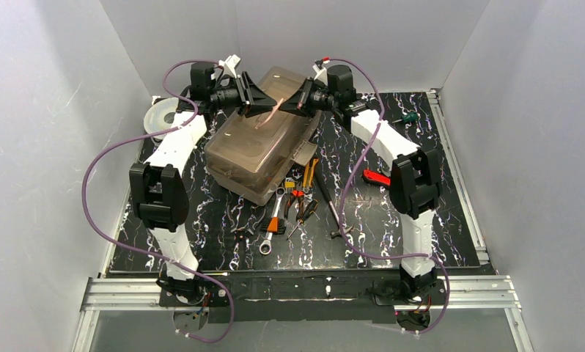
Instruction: Pack the tool kit
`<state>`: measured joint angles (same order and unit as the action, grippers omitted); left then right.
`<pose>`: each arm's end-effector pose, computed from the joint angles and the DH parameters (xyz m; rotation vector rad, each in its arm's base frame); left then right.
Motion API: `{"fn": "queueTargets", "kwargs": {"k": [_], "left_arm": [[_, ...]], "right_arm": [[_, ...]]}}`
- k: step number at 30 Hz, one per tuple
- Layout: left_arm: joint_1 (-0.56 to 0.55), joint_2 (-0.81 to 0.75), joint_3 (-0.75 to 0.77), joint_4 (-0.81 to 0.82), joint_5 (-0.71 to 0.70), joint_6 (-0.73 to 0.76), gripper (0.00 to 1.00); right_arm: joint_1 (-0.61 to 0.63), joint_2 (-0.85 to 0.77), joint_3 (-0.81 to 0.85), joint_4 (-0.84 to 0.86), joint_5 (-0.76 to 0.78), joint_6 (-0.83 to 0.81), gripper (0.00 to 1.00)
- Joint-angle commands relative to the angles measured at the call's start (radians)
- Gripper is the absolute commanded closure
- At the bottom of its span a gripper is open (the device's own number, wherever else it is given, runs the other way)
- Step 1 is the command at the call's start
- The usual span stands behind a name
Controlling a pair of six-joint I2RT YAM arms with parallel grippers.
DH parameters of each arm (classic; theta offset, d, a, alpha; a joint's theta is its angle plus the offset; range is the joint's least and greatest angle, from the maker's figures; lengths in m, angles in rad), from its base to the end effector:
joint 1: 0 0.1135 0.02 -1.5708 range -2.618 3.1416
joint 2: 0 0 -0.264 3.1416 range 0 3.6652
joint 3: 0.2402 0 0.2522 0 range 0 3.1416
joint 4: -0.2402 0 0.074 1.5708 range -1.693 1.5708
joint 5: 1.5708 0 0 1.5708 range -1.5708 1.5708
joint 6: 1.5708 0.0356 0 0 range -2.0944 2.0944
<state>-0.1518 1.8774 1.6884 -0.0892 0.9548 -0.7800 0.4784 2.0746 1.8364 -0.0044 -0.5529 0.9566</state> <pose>0.4330 -0.0956 0.3521 0.1163 2.0040 -1.4980 0.4361 0.2472 0.3201 0.0423 2.0539 1.4608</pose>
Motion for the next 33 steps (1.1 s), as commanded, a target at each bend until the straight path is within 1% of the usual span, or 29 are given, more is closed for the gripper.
{"fn": "queueTargets", "kwargs": {"k": [1,5,9,12,16,21,25,28,30,33], "left_arm": [[0.012,-0.101,0.102,-0.277,-0.123,0.228,0.43],[0.006,-0.131,0.123,-0.428,-0.29,0.375,0.3],[-0.022,-0.123,0.172,-0.523,-0.404,0.462,0.27],[-0.05,-0.082,0.236,-0.598,-0.473,0.514,0.27],[-0.066,-0.02,0.312,-0.668,-0.506,0.535,0.33],[-0.082,0.005,0.33,-0.675,-0.512,0.541,0.38],[-0.106,0.02,0.34,-0.677,-0.524,0.549,0.38],[-0.12,0.041,0.36,-0.696,-0.554,0.563,0.41],[-0.123,0.054,0.369,-0.704,-0.579,0.57,0.48],[-0.123,0.059,0.375,-0.696,-0.602,0.582,0.64]], "right_arm": [[0.032,0.05,0.152,-0.08,-0.021,-0.039,0.99],[0.033,0.056,0.185,-0.085,-0.027,-0.045,0.99],[0.034,0.073,0.217,-0.09,-0.04,-0.04,0.99],[0.034,0.081,0.229,-0.096,-0.043,-0.039,0.99],[0.034,0.066,0.205,-0.094,-0.032,-0.049,0.99],[0.034,0.071,0.209,-0.103,-0.036,-0.054,0.99],[0.032,0.079,0.223,-0.123,-0.035,-0.068,0.99],[0.027,0.083,0.232,-0.134,-0.037,-0.073,0.99],[0.024,0.073,0.221,-0.138,-0.032,-0.082,0.99],[0.011,0.027,0.167,-0.134,-0.019,-0.1,0.99]]}}
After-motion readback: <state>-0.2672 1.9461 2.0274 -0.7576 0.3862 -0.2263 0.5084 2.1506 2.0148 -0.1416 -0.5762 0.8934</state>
